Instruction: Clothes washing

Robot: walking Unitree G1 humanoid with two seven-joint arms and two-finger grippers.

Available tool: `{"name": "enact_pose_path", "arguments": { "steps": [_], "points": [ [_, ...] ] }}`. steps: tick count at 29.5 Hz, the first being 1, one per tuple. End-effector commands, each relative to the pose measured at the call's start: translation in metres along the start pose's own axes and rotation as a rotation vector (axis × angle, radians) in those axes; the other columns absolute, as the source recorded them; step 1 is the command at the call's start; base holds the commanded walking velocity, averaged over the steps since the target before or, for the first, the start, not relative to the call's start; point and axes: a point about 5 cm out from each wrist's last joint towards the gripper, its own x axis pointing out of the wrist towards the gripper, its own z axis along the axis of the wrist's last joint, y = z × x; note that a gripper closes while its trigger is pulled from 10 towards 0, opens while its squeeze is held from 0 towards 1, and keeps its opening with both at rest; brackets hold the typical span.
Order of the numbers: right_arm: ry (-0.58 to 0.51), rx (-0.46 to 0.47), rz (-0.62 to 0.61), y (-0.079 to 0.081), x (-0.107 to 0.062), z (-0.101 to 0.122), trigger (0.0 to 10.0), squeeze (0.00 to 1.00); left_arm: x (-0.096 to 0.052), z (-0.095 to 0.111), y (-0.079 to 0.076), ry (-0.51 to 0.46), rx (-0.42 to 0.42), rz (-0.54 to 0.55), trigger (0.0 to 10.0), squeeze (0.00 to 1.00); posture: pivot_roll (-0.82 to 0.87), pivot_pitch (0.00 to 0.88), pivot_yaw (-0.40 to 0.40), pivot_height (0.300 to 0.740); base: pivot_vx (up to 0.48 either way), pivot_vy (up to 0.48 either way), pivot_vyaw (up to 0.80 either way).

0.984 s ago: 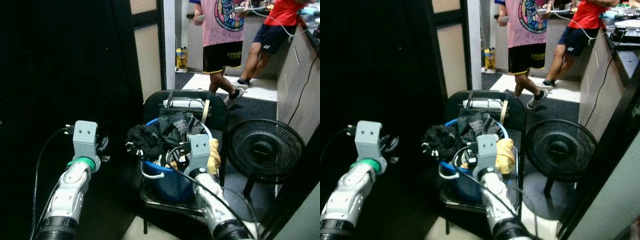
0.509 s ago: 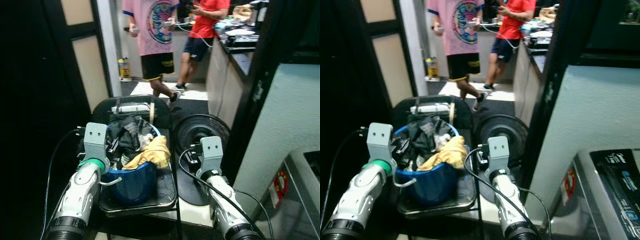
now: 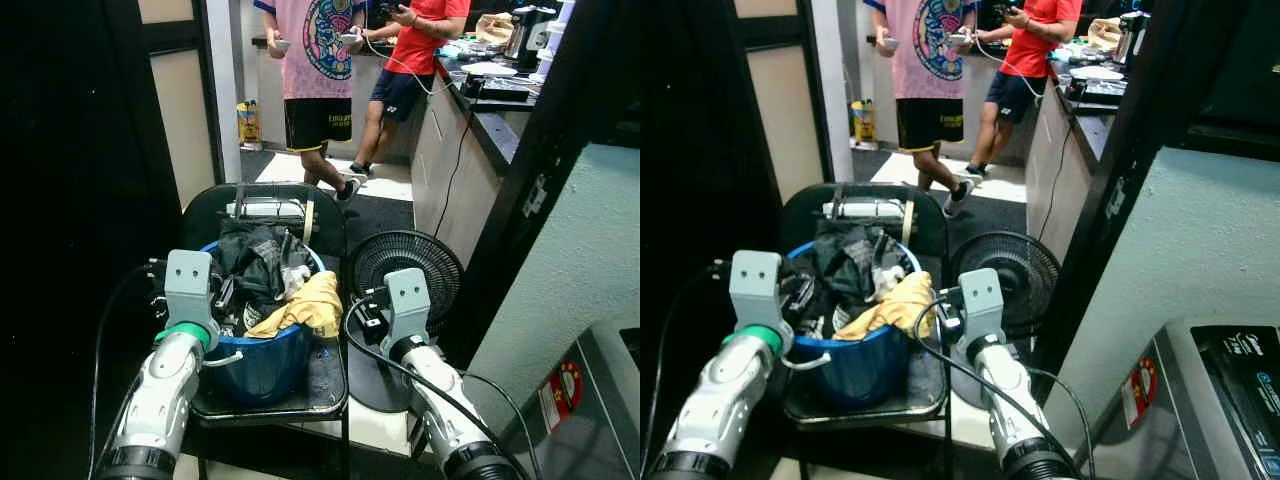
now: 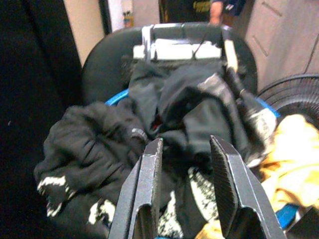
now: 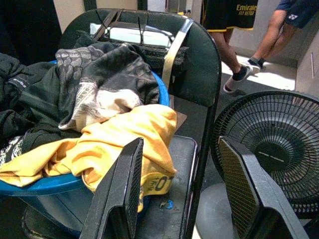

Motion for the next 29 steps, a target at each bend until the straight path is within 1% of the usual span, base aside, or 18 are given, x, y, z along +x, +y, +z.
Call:
{"name": "enact_pose_path", "arguments": {
  "steps": [1, 7, 15, 19, 24, 29],
  "points": [
    [0.022, -0.007, 0.002, -0.0028, -0.0016, -0.0037, 10.0, 0.00, -0.0025, -0.0018, -0.0002, 0.008, -0.006, 0.007, 10.0, 0.00, 0.01, 0.000, -0.015, 0.740, 0.000, 0.000, 0.00],
    [0.027, -0.022, 0.013, -0.0053, -0.0037, -0.0039, 10.0, 0.00, -0.0045, -0.0042, -0.0021, -0.005, 0.002, 0.017, 10.0, 0.00, 0.00, 0.000, -0.028, 0.740, 0.000, 0.000, 0.00],
    [0.036, -0.028, 0.026, -0.0049, -0.0039, -0.0054, 10.0, 0.00, -0.0062, -0.0056, -0.0080, -0.007, -0.021, 0.017, 10.0, 0.00, -0.01, 0.000, -0.041, 0.740, 0.000, 0.000, 0.00],
    [0.043, -0.032, 0.031, -0.0032, -0.0034, -0.0059, 10.0, 0.00, -0.0056, -0.0052, -0.0088, -0.009, -0.024, 0.016, 10.0, 0.00, -0.01, 0.000, -0.046, 0.740, 0.313, 0.000, 0.00],
    [0.054, -0.026, 0.040, -0.0011, -0.0034, -0.0069, 10.0, 0.00, -0.0050, -0.0042, -0.0083, -0.014, -0.022, 0.019, 10.0, 0.00, -0.01, 0.000, -0.047, 0.740, 0.326, 0.000, -0.80],
    [0.052, -0.032, 0.050, 0.0004, -0.0038, -0.0073, 10.0, 0.00, -0.0048, -0.0028, -0.0079, -0.020, -0.024, 0.021, 10.0, 0.00, -0.01, 0.000, -0.045, 0.740, 0.325, 0.000, 0.00]
  ]
}}
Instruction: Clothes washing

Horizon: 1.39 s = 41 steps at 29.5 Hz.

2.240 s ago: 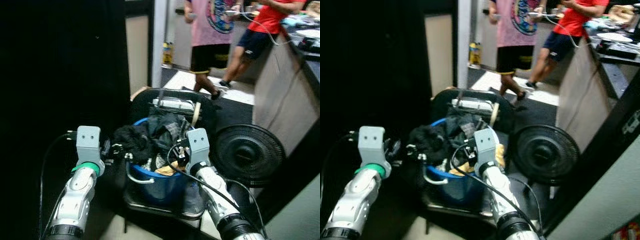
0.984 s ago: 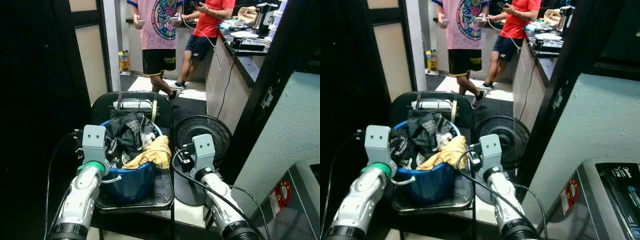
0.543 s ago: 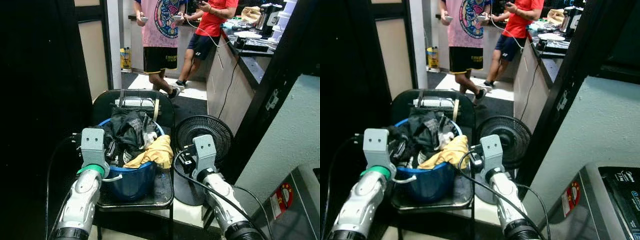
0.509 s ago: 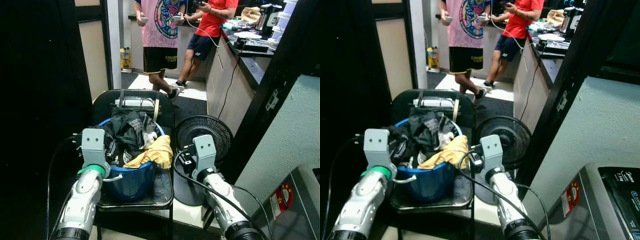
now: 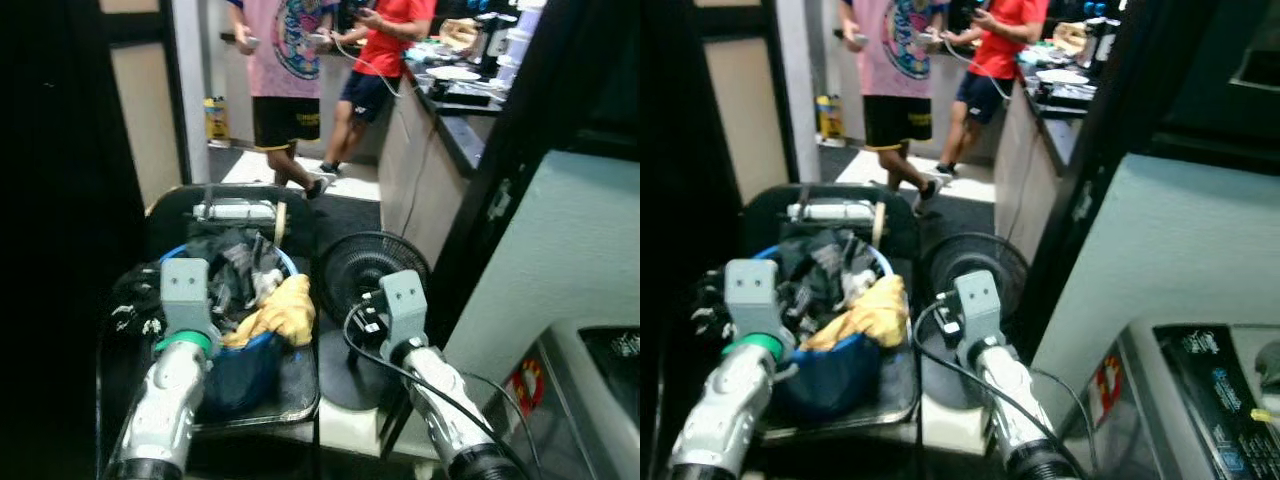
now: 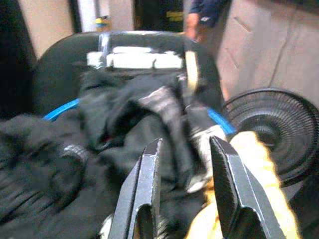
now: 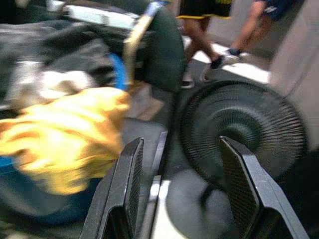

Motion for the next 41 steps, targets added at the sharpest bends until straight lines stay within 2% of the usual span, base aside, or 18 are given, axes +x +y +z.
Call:
{"name": "enact_pose_path", "arguments": {
  "steps": [1, 8, 9, 11, 13, 14, 16, 17, 19, 21, 27, 34, 41],
  "points": [
    [0.003, -0.001, 0.026, 0.008, 0.000, -0.001, 10.0, 0.00, -0.001, 0.000, 0.006, -0.001, 0.007, 0.021, 10.0, 0.00, -0.01, 0.000, -0.045, 0.740, 0.326, 0.000, 0.00],
    [0.005, -0.006, 0.028, 0.007, 0.001, 0.000, 10.0, 0.00, 0.001, 0.002, 0.005, -0.008, 0.003, 0.021, 10.0, 0.00, 0.00, 0.000, -0.048, 0.740, 0.324, 0.000, 0.00],
    [0.004, -0.037, 0.038, 0.007, 0.002, 0.001, 10.0, 0.00, 0.000, 0.001, 0.005, -0.006, 0.006, 0.019, 10.0, 0.00, -0.01, 0.000, -0.047, 0.740, 0.315, 0.000, 0.00],
    [0.004, -0.037, 0.038, 0.007, 0.002, 0.001, 10.0, 0.00, 0.000, 0.001, 0.005, -0.006, 0.006, 0.019, 10.0, 0.00, -0.01, 0.000, -0.047, 0.740, 0.315, 0.000, 0.00],
    [-0.001, -0.113, 0.067, 0.009, 0.002, 0.003, 10.0, 0.00, 0.000, 0.000, 0.004, -0.005, 0.007, 0.018, 10.0, 0.00, -0.01, 0.000, -0.049, 0.740, 0.309, 0.000, 0.40],
    [-0.001, -0.113, 0.067, 0.009, 0.002, 0.003, 10.0, 0.00, 0.000, 0.000, 0.004, -0.005, 0.007, 0.018, 10.0, 0.00, -0.01, 0.000, -0.049, 0.740, 0.304, 0.000, 0.80],
    [-0.003, -0.172, 0.096, 0.013, 0.002, 0.003, 10.0, 0.00, 0.000, 0.000, 0.003, -0.005, 0.003, 0.019, 10.0, 0.00, -0.01, 0.000, -0.054, 0.740, 0.296, 0.000, 0.80],
    [-0.003, -0.172, 0.096, 0.013, 0.002, 0.003, 10.0, 0.00, 0.000, 0.000, 0.003, -0.005, 0.003, 0.019, 10.0, 0.00, -0.01, 0.000, -0.054, 0.740, 0.296, 0.000, 0.80],
    [0.009, -0.099, 0.091, 0.014, 0.003, 0.002, 10.0, 0.00, 0.000, -0.001, 0.002, 0.003, -0.020, 0.023, 10.0, 0.00, -0.01, 0.000, -0.061, 0.740, 0.139, 0.000, 0.40],
    [0.006, -0.092, 0.091, 0.014, 0.003, 0.004, 10.0, 0.00, 0.000, -0.002, 0.002, 0.004, -0.019, 0.028, 10.0, 0.00, -0.01, 0.000, -0.062, 0.740, 0.000, 0.000, 0.00],
    [-0.008, -0.103, 0.097, 0.013, 0.005, 0.008, 10.0, 0.00, -0.001, -0.001, 0.004, -0.004, -0.017, 0.041, 10.0, 0.00, -0.01, 0.000, -0.064, 0.740, 0.000, 0.000, 0.00],
    [-0.012, -0.096, 0.087, 0.012, 0.007, 0.011, 10.0, 0.00, 0.002, 0.009, 0.016, -0.055, -0.037, 0.047, 10.0, 0.00, -0.01, 0.000, -0.066, 0.740, 0.000, 0.000, 0.00],
    [-0.006, -0.086, 0.006, 0.004, 0.008, 0.009, 10.0, 0.00, 0.007, 0.021, 0.016, -0.091, -0.068, -0.040, 10.0, 0.00, 0.00, 0.000, -0.042, 0.740, 0.000, 0.000, 0.00]
  ]
}}
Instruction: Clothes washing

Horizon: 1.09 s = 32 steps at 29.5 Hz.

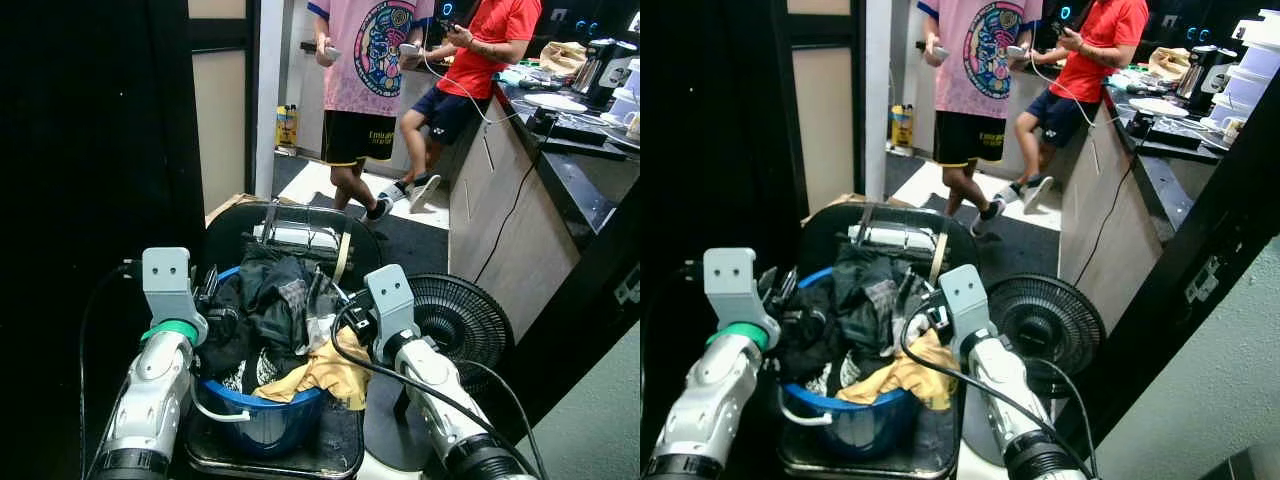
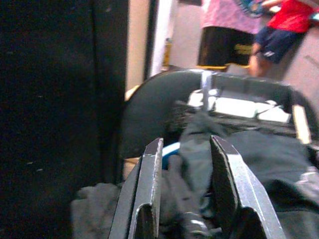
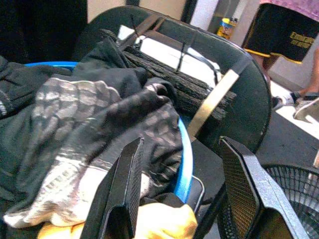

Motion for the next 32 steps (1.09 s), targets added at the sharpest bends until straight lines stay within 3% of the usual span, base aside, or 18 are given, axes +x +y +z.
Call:
{"name": "enact_pose_path", "arguments": {
  "steps": [1, 8, 10, 14, 15, 16, 21, 22, 23, 24, 26, 28, 29, 32],
  "points": [
    [0.011, 0.009, -0.062, -0.011, -0.001, -0.002, 10.0, 0.00, 0.004, 0.005, -0.003, -0.022, -0.029, -0.021, 10.0, 0.00, 0.00, 0.000, -0.036, 0.740, 0.000, 0.000, 0.00],
    [0.004, 0.146, -0.150, -0.026, -0.004, -0.007, 10.0, 0.00, 0.007, 0.008, -0.005, -0.031, -0.008, -0.059, 10.0, 0.00, 0.03, 0.000, 0.019, 0.740, 0.000, 0.000, 0.00],
    [-0.007, 0.208, -0.151, -0.021, -0.004, -0.009, 10.0, 0.00, 0.008, 0.008, -0.001, -0.007, -0.026, -0.131, 10.0, 0.00, 0.03, 0.000, 0.099, 0.740, 0.000, 0.000, 0.00],
    [-0.009, 0.228, -0.152, -0.014, -0.003, -0.009, 10.0, 0.00, 0.010, 0.010, 0.006, 0.015, -0.010, -0.186, 10.0, 0.00, 0.02, 0.000, 0.145, 0.740, 0.000, 0.000, 0.00],
    [-0.007, 0.230, -0.161, -0.013, -0.004, -0.010, 10.0, 0.00, 0.011, 0.010, 0.006, 0.026, 0.027, -0.215, 10.0, 0.00, 0.02, 0.000, 0.153, 0.740, 0.000, 0.000, 0.00],
    [0.003, 0.229, -0.173, -0.012, -0.007, -0.014, 10.0, 0.00, 0.013, 0.011, 0.003, 0.039, 0.074, -0.264, 10.0, 0.00, 0.02, 0.000, 0.141, 0.740, 0.000, 0.000, 0.00],
    [0.015, 0.223, -0.168, -0.012, -0.009, -0.018, 10.0, 0.00, 0.014, 0.009, -0.002, 0.062, 0.101, -0.291, 10.0, 0.00, 0.02, 0.000, 0.127, 0.740, 0.000, 0.000, 0.00],
    [0.028, 0.208, -0.153, -0.012, -0.010, -0.021, 10.0, 0.00, 0.012, 0.004, -0.005, 0.121, 0.144, -0.328, 10.0, 1.00, 0.02, 0.000, 0.107, 0.740, 0.000, 0.000, 0.00],
    [0.028, 0.208, -0.153, -0.012, -0.010, -0.021, 10.0, 0.00, 0.012, 0.004, -0.005, 0.121, 0.144, -0.328, 10.0, 1.00, 0.02, 0.000, 0.107, 0.740, 0.000, 0.000, 0.00],
    [0.047, 0.187, -0.128, -0.012, -0.012, -0.024, 10.0, 0.00, 0.010, -0.004, -0.006, 0.219, 0.210, -0.354, 10.0, 1.00, 0.02, 0.000, 0.090, 0.740, 0.000, 0.000, 0.00],
    [0.054, 0.182, -0.116, -0.013, -0.012, -0.026, 10.0, 0.00, 0.009, -0.004, -0.006, 0.235, 0.224, -0.363, 10.0, 1.00, 0.02, 0.000, 0.076, 0.740, 0.000, 0.000, 0.00],
    [0.057, 0.183, -0.109, -0.013, -0.011, -0.026, 10.0, 0.00, 0.010, -0.002, -0.005, 0.237, 0.230, -0.362, 10.0, 1.00, 0.02, 0.000, 0.073, 0.740, 0.000, 0.000, 0.00],
    [0.045, 0.238, -0.090, -0.012, -0.005, -0.024, 10.0, 0.00, 0.014, 0.006, -0.001, 0.203, 0.234, -0.325, 10.0, 1.00, 0.02, 0.000, 0.064, 0.740, 0.000, 0.000, 0.00],
    [0.020, 0.269, -0.046, -0.007, 0.002, -0.015, 10.0, 0.00, 0.016, 0.009, 0.001, 0.185, 0.228, -0.303, 10.0, 1.00, 0.03, 0.000, 0.044, 0.740, 0.000, 0.000, 0.00]
  ]
}}
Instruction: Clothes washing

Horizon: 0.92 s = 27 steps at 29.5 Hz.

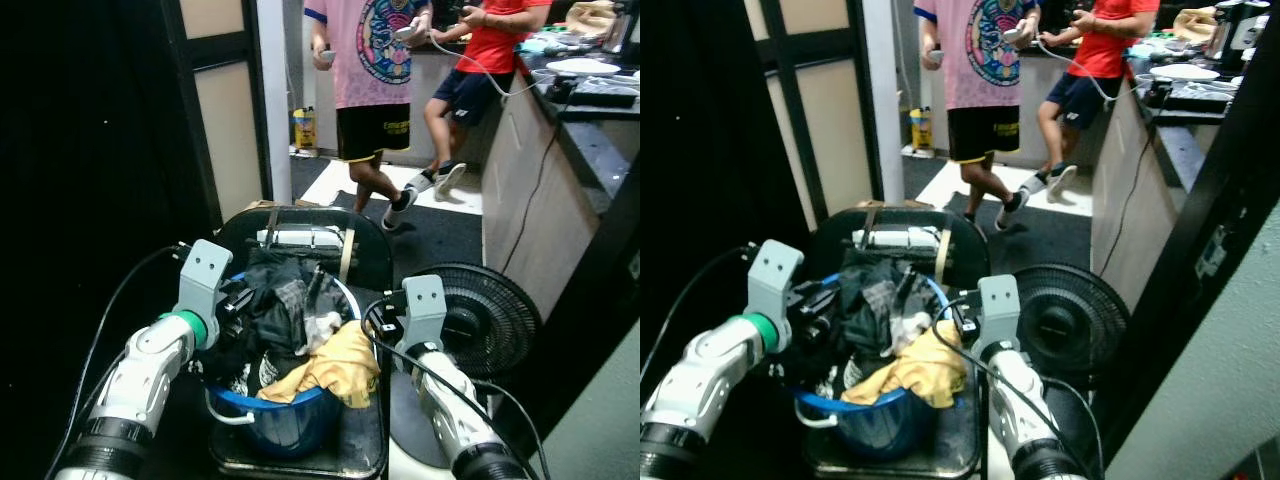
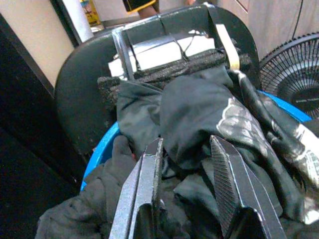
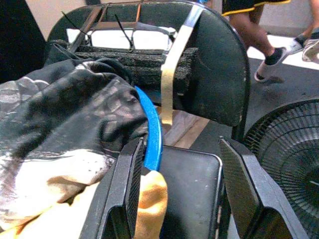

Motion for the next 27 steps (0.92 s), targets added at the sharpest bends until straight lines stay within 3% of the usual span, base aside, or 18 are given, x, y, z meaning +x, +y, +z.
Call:
{"name": "enact_pose_path", "arguments": {
  "steps": [1, 3, 7, 11, 20, 21, 23, 24, 27],
  "points": [
    [-0.019, 0.032, 0.046, 0.008, 0.005, 0.005, 10.0, 0.00, -0.002, 0.005, 0.008, -0.020, 0.015, 0.034, 10.0, 1.00, 0.03, 0.000, 0.044, 0.740, 0.000, 0.000, 0.00],
    [-0.042, 0.019, 0.106, 0.020, 0.012, 0.015, 10.0, 0.00, -0.002, 0.005, 0.009, -0.038, -0.026, 0.033, 10.0, 1.00, 0.03, 0.000, 0.032, 0.740, 0.000, 0.000, 0.00],
    [-0.042, -0.002, 0.157, 0.032, 0.017, 0.020, 10.0, 0.00, -0.005, 0.001, 0.003, -0.016, -0.028, -0.028, 10.0, 1.00, 0.03, 0.000, 0.018, 0.740, 0.000, 0.000, 0.00],
    [0.003, -0.021, 0.173, 0.040, 0.020, 0.015, 10.0, 0.00, -0.007, -0.020, -0.007, 0.128, 0.036, -0.122, 10.0, 1.00, 0.02, 0.000, -0.004, 0.740, 0.000, 0.000, 0.00],
    [-0.015, -0.006, 0.238, 0.057, 0.026, 0.021, 10.0, 0.00, 0.001, -0.014, -0.014, 0.091, 0.027, -0.119, 10.0, 1.00, 0.01, 0.000, 0.026, 0.740, 0.000, 0.000, 0.00],
    [-0.027, 0.006, 0.259, 0.059, 0.026, 0.024, 10.0, 0.00, 0.001, -0.010, -0.011, 0.064, 0.018, -0.099, 10.0, 0.02, 0.00, 0.000, 0.029, 0.740, 0.000, 0.000, 0.00],
    [-0.027, 0.006, 0.259, 0.059, 0.026, 0.024, 10.0, 0.00, 0.001, -0.010, -0.011, 0.064, 0.018, -0.099, 10.0, 0.02, 0.00, 0.000, 0.029, 0.740, 0.000, 0.000, 0.00],
    [-0.038, 0.015, 0.275, 0.061, 0.027, 0.026, 10.0, 0.47, 0.001, -0.006, -0.008, 0.037, 0.000, -0.073, 10.0, 0.00, 0.00, 0.000, 0.029, 0.740, 0.000, 0.000, 0.00],
    [-0.044, 0.009, 0.289, 0.063, 0.027, 0.028, 10.0, 0.39, 0.000, 0.000, -0.004, -0.004, -0.052, -0.071, 10.0, 0.00, 0.00, 0.000, 0.022, 0.740, 0.000, 0.000, 0.00]
  ]
}}
